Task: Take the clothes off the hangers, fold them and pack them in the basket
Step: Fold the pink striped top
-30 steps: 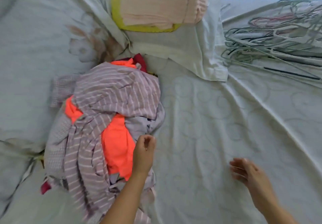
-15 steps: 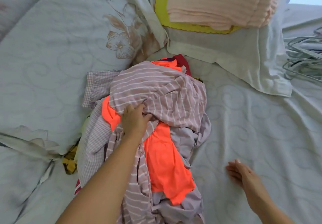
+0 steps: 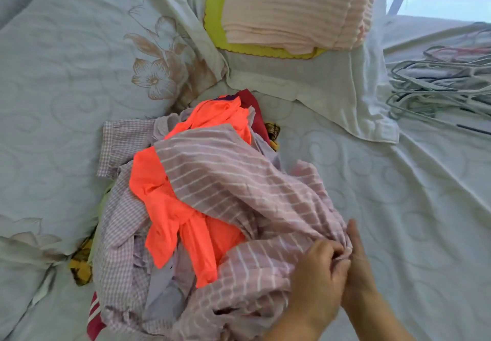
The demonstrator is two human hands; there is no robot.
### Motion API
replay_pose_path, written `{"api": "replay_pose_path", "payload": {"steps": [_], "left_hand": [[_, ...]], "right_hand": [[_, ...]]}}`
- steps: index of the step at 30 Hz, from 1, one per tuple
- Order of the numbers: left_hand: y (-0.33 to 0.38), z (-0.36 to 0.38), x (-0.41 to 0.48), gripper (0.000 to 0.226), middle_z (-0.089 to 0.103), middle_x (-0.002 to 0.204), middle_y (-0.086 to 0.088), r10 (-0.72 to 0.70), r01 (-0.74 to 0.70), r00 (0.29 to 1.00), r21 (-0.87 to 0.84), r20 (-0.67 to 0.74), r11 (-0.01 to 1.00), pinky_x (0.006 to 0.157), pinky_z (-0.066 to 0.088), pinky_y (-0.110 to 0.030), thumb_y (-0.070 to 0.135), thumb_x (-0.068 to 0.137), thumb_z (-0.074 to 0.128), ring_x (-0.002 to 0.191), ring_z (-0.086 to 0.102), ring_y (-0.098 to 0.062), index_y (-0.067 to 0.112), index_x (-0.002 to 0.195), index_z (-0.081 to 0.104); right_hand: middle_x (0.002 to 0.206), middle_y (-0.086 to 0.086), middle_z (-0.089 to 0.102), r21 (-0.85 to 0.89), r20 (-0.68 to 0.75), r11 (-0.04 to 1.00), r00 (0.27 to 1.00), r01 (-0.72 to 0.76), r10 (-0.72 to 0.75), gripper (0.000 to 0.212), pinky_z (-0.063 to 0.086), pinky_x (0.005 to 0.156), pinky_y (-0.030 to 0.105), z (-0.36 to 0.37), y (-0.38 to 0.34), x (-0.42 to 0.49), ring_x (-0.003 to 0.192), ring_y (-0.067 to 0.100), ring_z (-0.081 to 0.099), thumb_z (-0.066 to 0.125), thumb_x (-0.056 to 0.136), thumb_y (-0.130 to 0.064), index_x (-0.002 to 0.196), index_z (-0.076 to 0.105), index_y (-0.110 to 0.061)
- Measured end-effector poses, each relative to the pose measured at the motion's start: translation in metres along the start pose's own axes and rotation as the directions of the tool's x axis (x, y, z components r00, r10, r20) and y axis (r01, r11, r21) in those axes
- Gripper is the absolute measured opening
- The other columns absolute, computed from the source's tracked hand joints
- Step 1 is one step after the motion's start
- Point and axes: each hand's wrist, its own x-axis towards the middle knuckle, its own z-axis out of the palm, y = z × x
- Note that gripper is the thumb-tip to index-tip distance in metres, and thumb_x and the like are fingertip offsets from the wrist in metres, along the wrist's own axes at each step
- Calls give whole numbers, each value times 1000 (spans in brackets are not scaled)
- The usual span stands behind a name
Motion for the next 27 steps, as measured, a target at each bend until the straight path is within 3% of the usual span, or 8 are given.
{"api": "replay_pose_path", "payload": {"steps": [2,4,10,14,17,20,24,27], "left_hand": [[11,20,-7,30,60,112,-5,20,-17,987,-22,160,1000,89,39,-21,29,90,49,101,54,-15,12,112,59],[15,30,-8,35,63,109,-5,3,18,961,-73,276,997,87,42,-22,33,88,49,94,57,-13,11,113,61],[-29,38,6,23,60,61,20,-332,335,941,-56,64,940,68,42,-22,12,89,58,60,51,6,27,72,55],[-47,69,12,23,64,91,-15,-488,448,872,320,51,835,65,28,-31,26,93,54,90,58,-26,8,79,56],[-25,115,20,21,65,99,-15,-482,457,855,161,192,875,70,40,-29,31,91,57,90,60,-24,11,83,57],[-1,163,35,53,59,117,-10,-555,568,785,40,274,822,83,48,-31,39,85,64,101,59,-22,4,123,53],[23,203,36,12,57,72,3,-497,512,775,75,390,856,48,41,-10,21,86,66,61,51,-7,13,85,57],[33,198,48,22,51,61,-1,-395,422,897,-115,199,899,54,42,-22,12,85,63,58,47,-15,17,66,52]], "right_hand": [[135,25,47,-3,48,993,992,114,-114,63,43,101,32,-8,-22,-15,126,24,49,56,92,-34,140,35,1],[137,15,50,-46,-93,986,982,161,-165,45,50,94,33,-39,-51,-31,127,20,47,26,101,-18,145,30,-9],[82,-3,74,-401,-328,875,849,271,-414,51,57,57,22,-101,-134,-117,73,6,70,36,96,-7,73,77,-28],[96,-5,73,-383,-374,869,808,313,-456,39,57,64,23,-142,-172,-160,85,6,69,38,97,-12,93,74,-24],[107,-4,70,-353,-408,882,797,313,-446,32,55,77,28,-176,-195,-169,95,8,67,38,98,-16,121,60,-20],[109,1,70,-321,-421,894,799,312,-430,31,56,79,31,-197,-205,-170,98,13,67,41,97,-21,118,64,-17],[92,3,73,-388,-483,887,764,252,-428,23,58,67,26,-226,-197,-181,81,14,69,47,93,-8,103,67,-12],[76,-1,72,-412,-528,843,663,346,-531,25,55,54,21,-239,-207,-202,66,7,68,42,91,0,90,63,-13]]}}
